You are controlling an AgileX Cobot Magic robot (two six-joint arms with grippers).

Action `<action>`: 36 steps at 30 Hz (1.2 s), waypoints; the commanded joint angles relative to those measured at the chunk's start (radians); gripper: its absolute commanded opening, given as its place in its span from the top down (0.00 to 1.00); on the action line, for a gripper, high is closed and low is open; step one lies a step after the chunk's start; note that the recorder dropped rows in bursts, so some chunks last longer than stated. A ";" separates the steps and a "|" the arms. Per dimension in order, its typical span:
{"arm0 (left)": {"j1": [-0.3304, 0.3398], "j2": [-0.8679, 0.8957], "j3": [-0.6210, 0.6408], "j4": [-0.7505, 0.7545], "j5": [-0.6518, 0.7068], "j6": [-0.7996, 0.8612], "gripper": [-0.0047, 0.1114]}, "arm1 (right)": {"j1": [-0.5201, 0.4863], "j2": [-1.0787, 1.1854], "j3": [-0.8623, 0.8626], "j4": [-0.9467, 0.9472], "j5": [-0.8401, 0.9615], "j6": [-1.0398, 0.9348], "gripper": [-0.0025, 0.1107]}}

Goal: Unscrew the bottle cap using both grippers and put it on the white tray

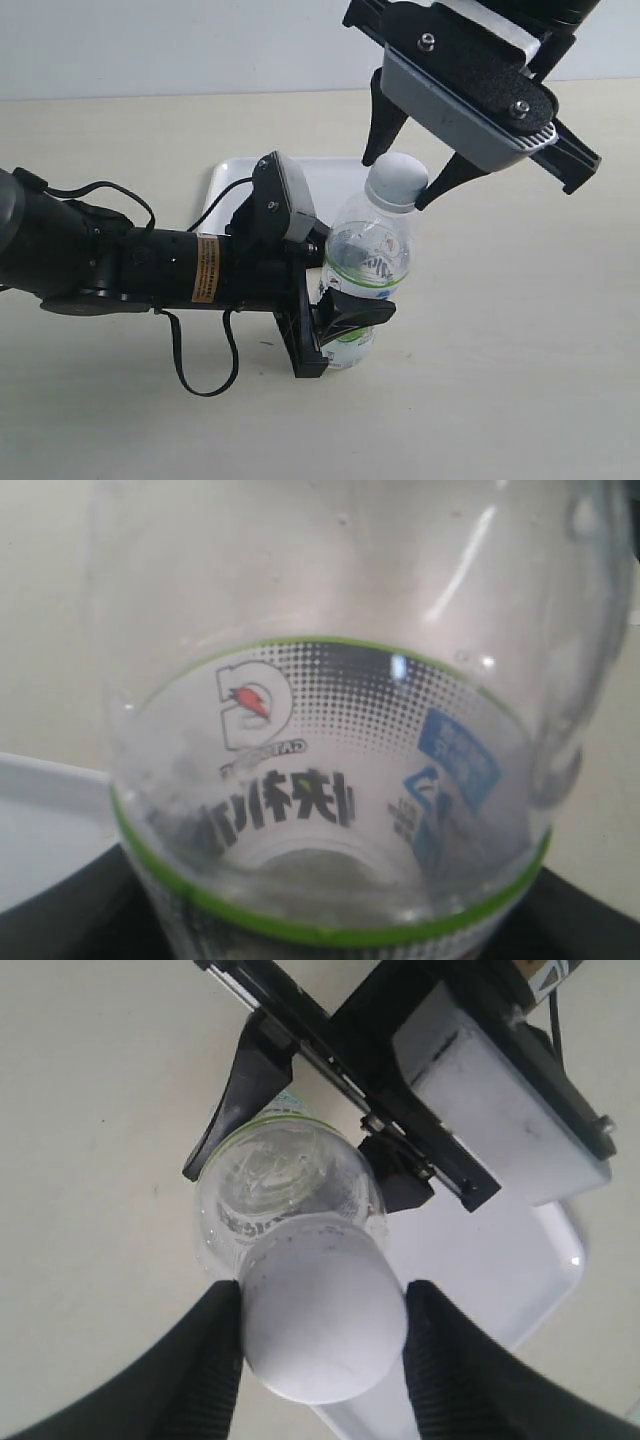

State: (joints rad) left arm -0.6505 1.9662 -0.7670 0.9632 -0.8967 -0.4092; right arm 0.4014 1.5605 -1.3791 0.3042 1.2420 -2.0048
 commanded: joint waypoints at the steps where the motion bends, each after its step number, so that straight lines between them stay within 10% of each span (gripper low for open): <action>1: 0.003 -0.005 0.008 0.002 0.011 -0.025 0.96 | 0.001 -0.012 -0.013 0.011 -0.021 -0.024 0.94; 13: 0.003 -0.005 0.008 0.002 0.011 -0.025 0.96 | 0.001 -0.012 -0.013 0.013 -0.021 0.232 0.37; 36: 0.003 -0.005 0.008 0.002 0.011 -0.025 0.96 | 0.001 -0.012 -0.013 0.060 -0.021 1.130 0.35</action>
State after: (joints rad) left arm -0.6505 1.9662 -0.7670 0.9632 -0.8946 -0.4265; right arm 0.4014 1.5519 -1.3852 0.3517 1.2240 -0.9983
